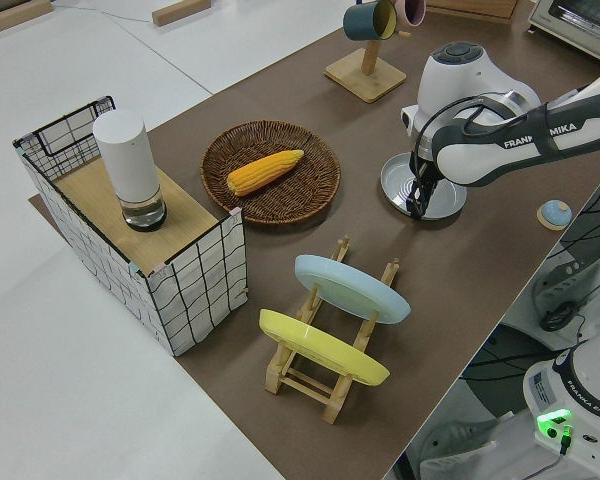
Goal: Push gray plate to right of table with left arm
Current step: 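Lower the left gripper against the gray plate's edge nearest the arm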
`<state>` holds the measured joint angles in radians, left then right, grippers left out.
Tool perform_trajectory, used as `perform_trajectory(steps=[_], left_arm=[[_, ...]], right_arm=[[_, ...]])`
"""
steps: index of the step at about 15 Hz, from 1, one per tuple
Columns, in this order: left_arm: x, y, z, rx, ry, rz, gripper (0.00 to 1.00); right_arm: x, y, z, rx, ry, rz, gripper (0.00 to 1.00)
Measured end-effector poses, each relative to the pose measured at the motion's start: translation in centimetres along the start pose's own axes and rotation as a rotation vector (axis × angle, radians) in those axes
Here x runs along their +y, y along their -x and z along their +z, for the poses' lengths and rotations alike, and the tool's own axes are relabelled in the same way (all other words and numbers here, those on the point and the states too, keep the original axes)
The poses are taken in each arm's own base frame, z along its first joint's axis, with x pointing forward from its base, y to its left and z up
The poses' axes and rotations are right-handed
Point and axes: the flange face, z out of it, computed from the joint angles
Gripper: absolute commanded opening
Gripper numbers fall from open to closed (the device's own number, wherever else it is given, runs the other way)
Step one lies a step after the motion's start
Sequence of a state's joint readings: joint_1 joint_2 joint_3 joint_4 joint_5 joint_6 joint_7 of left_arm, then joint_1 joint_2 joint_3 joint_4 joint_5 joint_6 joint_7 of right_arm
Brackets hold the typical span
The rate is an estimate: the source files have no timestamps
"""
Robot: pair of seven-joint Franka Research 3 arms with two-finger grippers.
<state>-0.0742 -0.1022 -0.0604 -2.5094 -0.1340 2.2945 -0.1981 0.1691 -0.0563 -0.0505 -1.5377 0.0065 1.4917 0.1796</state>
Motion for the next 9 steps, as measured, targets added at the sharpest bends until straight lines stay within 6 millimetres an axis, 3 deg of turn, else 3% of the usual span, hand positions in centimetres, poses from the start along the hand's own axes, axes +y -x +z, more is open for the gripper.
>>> perform_trajectory(steps=[5, 9], left_arm=[[-0.09, -0.08, 0.00, 0.012, -0.007, 0.015, 0.06], [-0.17, -0.18, -0.01, 0.027, -0.013, 0.023, 0.01]], right_arm=[[0.00, 0.00, 0.00, 0.000, 0.000, 0.000, 0.996], [0.00, 0.00, 0.00, 0.000, 0.000, 0.000, 0.996]])
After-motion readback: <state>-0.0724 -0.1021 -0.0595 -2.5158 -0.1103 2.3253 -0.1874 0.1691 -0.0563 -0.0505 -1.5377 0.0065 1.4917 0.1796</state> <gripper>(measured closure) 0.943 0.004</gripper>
